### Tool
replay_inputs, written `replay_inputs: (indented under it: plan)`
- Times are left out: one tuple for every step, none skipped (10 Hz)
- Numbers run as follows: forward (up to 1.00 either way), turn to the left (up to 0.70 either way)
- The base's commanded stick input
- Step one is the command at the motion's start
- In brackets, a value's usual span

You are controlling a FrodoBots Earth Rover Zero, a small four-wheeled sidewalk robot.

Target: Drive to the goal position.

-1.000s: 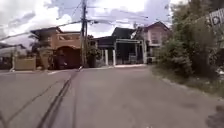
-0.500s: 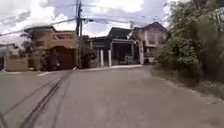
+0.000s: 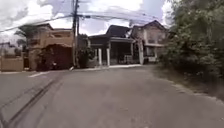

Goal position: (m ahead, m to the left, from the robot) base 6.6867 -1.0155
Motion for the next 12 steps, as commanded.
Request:
replay_inputs:
  plan:
    - [1.00,0.00]
    - [1.00,0.00]
    - [1.00,0.00]
    - [1.00,0.00]
    - [1.00,0.00]
    - [1.00,-0.03]
    - [1.00,-0.27]
    - [1.00,-0.27]
    - [1.00,-0.11]
    - [1.00,0.00]
    - [1.00,0.00]
    - [1.00,0.00]
